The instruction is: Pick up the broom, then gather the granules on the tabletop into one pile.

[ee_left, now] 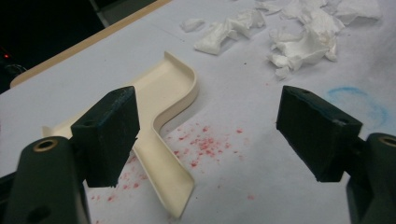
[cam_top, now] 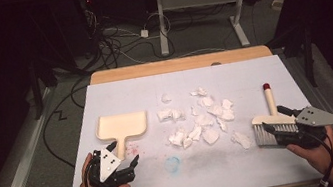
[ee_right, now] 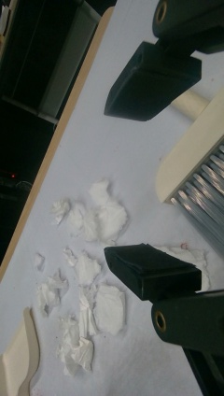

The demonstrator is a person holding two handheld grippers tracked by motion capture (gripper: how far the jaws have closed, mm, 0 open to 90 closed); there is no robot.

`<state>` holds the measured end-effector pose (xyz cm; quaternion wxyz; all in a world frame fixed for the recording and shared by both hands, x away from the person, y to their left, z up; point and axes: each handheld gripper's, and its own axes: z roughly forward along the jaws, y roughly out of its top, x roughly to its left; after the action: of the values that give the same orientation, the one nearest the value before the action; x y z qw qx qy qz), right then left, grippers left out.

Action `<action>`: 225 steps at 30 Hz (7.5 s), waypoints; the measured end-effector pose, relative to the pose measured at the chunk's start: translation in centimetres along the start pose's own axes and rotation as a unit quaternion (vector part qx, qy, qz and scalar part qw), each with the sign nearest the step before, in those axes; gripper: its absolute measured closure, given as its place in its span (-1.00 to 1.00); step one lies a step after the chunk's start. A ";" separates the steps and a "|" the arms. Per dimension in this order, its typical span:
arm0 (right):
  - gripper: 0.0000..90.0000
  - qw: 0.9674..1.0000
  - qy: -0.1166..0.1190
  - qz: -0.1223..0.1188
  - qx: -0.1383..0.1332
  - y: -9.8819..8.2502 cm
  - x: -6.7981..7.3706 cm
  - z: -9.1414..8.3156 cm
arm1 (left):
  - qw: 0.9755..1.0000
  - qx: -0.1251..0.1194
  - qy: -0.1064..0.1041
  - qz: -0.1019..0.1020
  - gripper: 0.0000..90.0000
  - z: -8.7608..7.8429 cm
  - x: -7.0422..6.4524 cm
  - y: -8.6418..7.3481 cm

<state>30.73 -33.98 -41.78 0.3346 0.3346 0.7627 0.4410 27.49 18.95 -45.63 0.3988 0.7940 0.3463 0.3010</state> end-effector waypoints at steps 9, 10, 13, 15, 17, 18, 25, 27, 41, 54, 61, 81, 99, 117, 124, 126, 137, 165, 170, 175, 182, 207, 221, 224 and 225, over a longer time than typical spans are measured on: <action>-0.38 1.000 0.000 0.006 -0.002 0.2 -0.5 -0.2 | 1.000 0.020 0.001 0.011 -0.52 0.3 -0.4 -0.2; -0.38 1.000 -0.001 0.009 0.000 0.2 -0.7 -0.1 | 1.000 0.021 0.004 0.012 -0.49 0.3 -0.5 -0.2; -0.39 1.000 -0.001 0.020 0.009 0.2 -1.2 0.1 | 1.000 0.019 -0.001 0.019 -0.46 0.5 -0.3 -0.2; -0.41 0.999 0.006 0.027 0.017 0.0 -1.4 0.4 | 1.000 0.021 -0.004 0.013 -0.47 0.6 -0.4 -0.2; -0.41 0.999 0.004 0.028 0.029 0.0 -1.6 0.7 | 1.000 0.017 -0.003 0.019 -0.47 0.7 -0.2 -0.2; -0.41 0.999 0.003 0.031 0.028 0.0 -1.8 0.8 | 1.000 0.017 -0.003 0.017 -0.47 0.8 -0.1 -0.2; -0.38 0.999 -0.022 0.032 0.034 0.0 -2.3 0.7 | 1.000 0.018 0.002 0.002 -0.53 0.8 0.5 -0.1; -0.38 0.999 -0.025 0.034 0.034 0.1 -2.5 0.7 | 1.000 0.030 0.009 0.000 -0.53 0.8 0.6 -0.3; -0.37 0.998 -0.033 0.041 0.035 0.1 -3.0 1.3 | 0.998 0.040 0.029 -0.046 -0.54 0.7 2.0 -0.8; -0.35 0.994 -0.051 0.057 0.081 1.3 -5.9 4.0 | 0.997 0.051 0.028 -0.044 -0.54 1.1 2.0 -1.0; -0.27 0.979 -0.062 0.096 0.167 1.8 -7.3 6.4 | 0.997 0.056 0.025 -0.042 -0.54 1.2 1.7 -0.9; -0.04 0.938 -0.056 0.163 0.302 -1.3 -8.3 9.6 | 0.997 0.066 0.009 -0.030 -0.54 1.3 1.5 -1.1; 0.23 0.939 -0.059 0.149 0.304 -1.2 -8.2 9.8 | 0.997 0.076 0.004 -0.022 -0.54 1.6 1.4 -1.1; 0.44 0.943 -0.058 0.138 0.296 -1.2 -7.8 10.0 | 0.997 0.079 0.004 -0.017 -0.54 1.6 1.3 -1.1; 0.46 0.944 -0.056 0.138 0.295 -1.2 -7.8 10.0 | 0.997 0.082 0.001 -0.015 -0.54 1.7 1.3 -1.1; 0.48 0.944 -0.055 0.138 0.295 -1.2 -7.8 10.0 | 0.997 0.082 0.000 -0.014 -0.54 1.7 1.2 -1.1; 0.59 0.947 -0.048 0.125 0.291 -1.1 -7.6 10.0 | 0.997 0.076 -0.004 -0.023 -0.54 1.6 1.4 -1.1; 0.60 0.986 -0.076 0.107 0.105 3.3 -6.1 4.4 | 0.998 0.030 -0.027 -0.048 -0.54 0.9 0.1 1.0; 0.60 0.991 -0.072 0.101 0.043 5.3 -4.3 3.0 | 0.999 0.001 -0.043 -0.026 -0.55 0.8 -2.0 3.7; 0.60 0.994 -0.058 0.092 0.010 6.6 -2.4 2.8 | 0.996 -0.029 -0.076 -0.021 -0.55 0.7 -3.5 5.9; 0.60 0.996 -0.028 0.089 -0.007 7.7 -0.2 4.2 | 0.992 -0.046 -0.120 -0.008 -0.55 1.8 -5.6 8.4; 0.60 0.994 0.036 0.059 -0.084 9.5 8.3 6.2 | 0.970 -0.079 -0.231 -0.019 -0.32 8.4 -11.6 13.8; 0.59 0.992 0.056 0.049 -0.103 9.1 9.9 5.4 | 0.957 -0.081 -0.276 -0.034 0.32 9.5 -10.7 12.7; 0.58 0.991 0.071 0.046 -0.099 9.2 9.8 5.0 | 0.958 -0.076 -0.275 -0.027 0.40 9.2 -10.2 12.6; 0.58 0.991 0.071 0.046 -0.099 9.2 9.8 5.0 | 0.957 -0.077 -0.280 -0.028 0.40 9.1 -9.9 12.5</action>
<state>31.31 -20.33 -37.58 0.2905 0.3028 0.7205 0.5520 32.52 1.77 -41.67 0.5481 0.8032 0.2188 0.0815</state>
